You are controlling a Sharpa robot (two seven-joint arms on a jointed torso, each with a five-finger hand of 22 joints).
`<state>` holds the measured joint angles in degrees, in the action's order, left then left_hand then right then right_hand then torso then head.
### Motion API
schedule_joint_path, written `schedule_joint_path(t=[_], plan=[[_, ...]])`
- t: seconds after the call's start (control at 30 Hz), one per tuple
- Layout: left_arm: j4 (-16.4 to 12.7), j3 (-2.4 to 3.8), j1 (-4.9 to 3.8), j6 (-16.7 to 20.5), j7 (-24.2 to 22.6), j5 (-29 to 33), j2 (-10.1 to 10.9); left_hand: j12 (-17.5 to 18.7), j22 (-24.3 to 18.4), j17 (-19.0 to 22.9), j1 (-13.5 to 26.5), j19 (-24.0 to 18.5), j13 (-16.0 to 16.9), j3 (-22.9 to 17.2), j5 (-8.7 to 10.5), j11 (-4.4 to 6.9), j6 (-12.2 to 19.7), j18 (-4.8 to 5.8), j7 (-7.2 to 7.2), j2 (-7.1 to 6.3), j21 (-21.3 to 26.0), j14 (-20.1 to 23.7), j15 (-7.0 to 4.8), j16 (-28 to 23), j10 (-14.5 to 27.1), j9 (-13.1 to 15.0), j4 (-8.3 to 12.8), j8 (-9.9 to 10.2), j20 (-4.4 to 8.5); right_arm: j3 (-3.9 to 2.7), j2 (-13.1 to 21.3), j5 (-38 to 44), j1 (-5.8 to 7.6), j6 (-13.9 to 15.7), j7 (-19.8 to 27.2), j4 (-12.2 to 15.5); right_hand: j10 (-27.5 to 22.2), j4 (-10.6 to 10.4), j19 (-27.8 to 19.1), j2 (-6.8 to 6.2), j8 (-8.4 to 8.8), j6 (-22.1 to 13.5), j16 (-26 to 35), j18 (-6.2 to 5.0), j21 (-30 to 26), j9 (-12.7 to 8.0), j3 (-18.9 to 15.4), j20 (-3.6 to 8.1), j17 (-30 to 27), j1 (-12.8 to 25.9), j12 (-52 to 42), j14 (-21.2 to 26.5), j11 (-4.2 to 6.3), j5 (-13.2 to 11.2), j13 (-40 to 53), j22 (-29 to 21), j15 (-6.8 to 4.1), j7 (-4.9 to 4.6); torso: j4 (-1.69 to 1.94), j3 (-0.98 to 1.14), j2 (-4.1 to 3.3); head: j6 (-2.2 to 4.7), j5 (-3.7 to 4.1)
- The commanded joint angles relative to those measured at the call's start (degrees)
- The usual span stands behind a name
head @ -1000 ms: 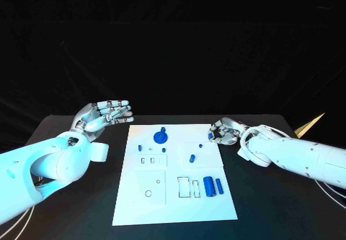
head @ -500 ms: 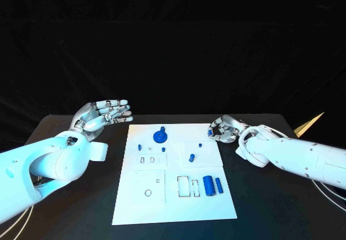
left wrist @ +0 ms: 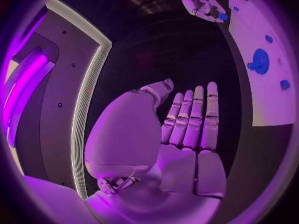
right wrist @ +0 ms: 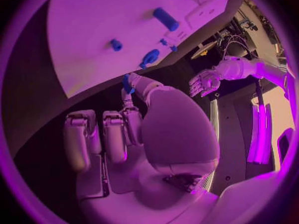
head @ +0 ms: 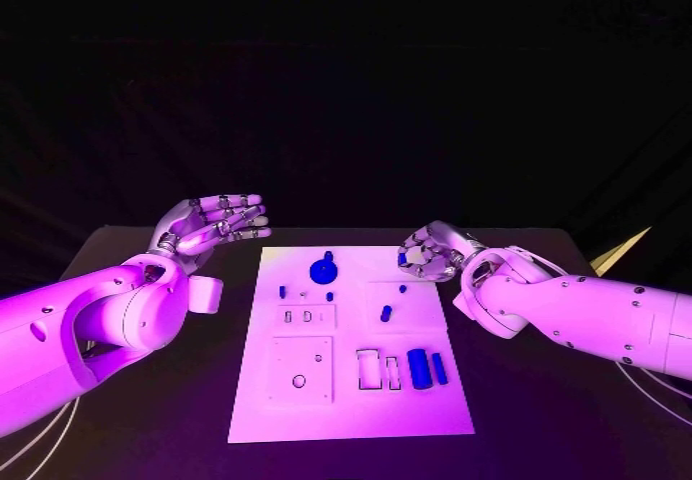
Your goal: Assemble the parts on the task board
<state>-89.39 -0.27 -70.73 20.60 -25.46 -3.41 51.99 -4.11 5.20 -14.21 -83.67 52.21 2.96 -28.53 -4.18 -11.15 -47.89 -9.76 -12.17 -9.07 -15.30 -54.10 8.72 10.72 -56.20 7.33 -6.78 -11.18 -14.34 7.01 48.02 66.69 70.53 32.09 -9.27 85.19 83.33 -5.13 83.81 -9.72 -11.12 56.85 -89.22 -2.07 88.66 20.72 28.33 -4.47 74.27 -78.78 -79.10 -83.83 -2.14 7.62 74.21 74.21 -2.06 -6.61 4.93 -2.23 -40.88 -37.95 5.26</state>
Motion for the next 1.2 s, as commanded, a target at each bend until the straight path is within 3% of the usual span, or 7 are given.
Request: schedule_joint_path(t=[0.03, 0.23, 0.5, 0.83, 1.2], plan=[[0.6, -0.02, -0.01, -0.2, 0.0, 0.0, -0.5, 0.4, 0.8, -1.1, 1.3, -0.1, 0.8, 0.3, 0.01, 0.09, 0.5, -0.50, -0.98, -0.55, -0.7, 0.6, 0.11, -0.5, 0.6, 0.7, 0.7, -0.1, 0.08, 0.02, -1.5, 2.2, 0.09, 0.1, -1.8, 2.3, 0.4, 0.9, 6.2, 1.73, -4.74, 2.5, -0.8, 2.07, 1.3, 3.0, 2.3, 0.78, 15.7, 2.4, -1.3, -6.2, 0.77, 0.2, 8.3, 15.8, -0.39, 0.71, -0.08, -0.14, 0.58, -0.42, -0.43], [1.5, -0.17, 0.01, -0.4, 0.3, 0.0, -1.3, 0.4, 0.8, -1.1, 1.3, -0.1, 0.8, 0.3, 0.00, 0.11, 0.4, -0.51, -0.96, -0.52, -0.7, 0.6, 0.11, -0.5, 0.6, 0.7, 0.8, -0.2, 0.08, 0.17, -4.3, 4.9, -0.19, -0.1, -4.1, 4.7, 0.4, 0.9, 6.2, 1.73, -4.75, 2.5, -0.8, 2.06, 1.3, 3.0, 2.3, 0.78, 15.7, 2.4, -1.3, -6.2, 0.77, 0.2, 8.3, 15.8, -0.39, 0.71, 0.16, -0.29, 1.07, -0.91, -0.82], [2.3, -0.32, 0.02, -0.4, 0.8, 0.0, -2.0, 0.3, 0.8, -1.2, 1.4, -0.1, 0.8, 0.3, 0.01, 0.18, 0.3, -0.55, -1.01, -0.43, -0.8, 0.4, 0.04, -0.5, 0.4, 0.7, 0.8, -0.3, 0.08, 0.59, -8.7, 8.4, -1.06, -0.2, -6.2, 5.4, 0.4, 0.9, 6.2, 1.73, -4.77, 2.4, -0.7, 2.05, 1.3, 3.0, 2.3, 0.78, 15.6, 2.5, -1.3, -6.1, 0.76, 0.2, 8.2, 15.8, -0.39, 0.69, 0.07, -0.53, 1.53, -1.33, -1.28], [2.5, -0.38, 0.02, -0.6, 1.0, -0.1, -2.3, 0.3, 0.8, -1.3, 1.4, -0.1, 0.9, 0.3, 0.01, 0.20, 0.2, -0.56, -1.01, -0.41, -0.8, 0.4, 0.02, -0.4, 0.3, 0.8, 0.8, -0.3, 0.09, 1.22, -13.5, 12.7, -3.30, -0.7, -8.9, 3.6, 0.4, 0.9, 6.1, 1.71, -4.80, 2.2, -0.7, 2.03, 1.2, 3.1, 2.3, 0.79, 15.6, 2.7, -1.3, -6.1, 0.74, 0.2, 8.3, 15.7, -0.38, 0.66, 0.14, -0.51, 1.34, -1.53, -1.51], [2.5, -0.41, 0.02, -0.8, 1.2, -0.1, -2.4, 0.3, 0.8, -1.3, 1.4, -0.1, 0.9, 0.2, 0.02, 0.22, 0.2, -0.58, -1.00, -0.41, -0.8, 0.3, 0.00, -0.4, 0.3, 0.8, 0.9, -0.3, 0.09, 1.34, -15.8, 15.1, -5.55, -1.1, -10.2, 1.9, 0.3, 0.8, 6.1, 1.62, -4.88, 2.1, -0.7, 1.99, 1.1, 3.1, 2.2, 0.79, 15.4, 3.0, -1.2, -6.1, 0.72, 0.2, 8.2, 15.6, -0.37, 0.64, 0.15, -0.49, 1.32, -1.99, -1.80]])
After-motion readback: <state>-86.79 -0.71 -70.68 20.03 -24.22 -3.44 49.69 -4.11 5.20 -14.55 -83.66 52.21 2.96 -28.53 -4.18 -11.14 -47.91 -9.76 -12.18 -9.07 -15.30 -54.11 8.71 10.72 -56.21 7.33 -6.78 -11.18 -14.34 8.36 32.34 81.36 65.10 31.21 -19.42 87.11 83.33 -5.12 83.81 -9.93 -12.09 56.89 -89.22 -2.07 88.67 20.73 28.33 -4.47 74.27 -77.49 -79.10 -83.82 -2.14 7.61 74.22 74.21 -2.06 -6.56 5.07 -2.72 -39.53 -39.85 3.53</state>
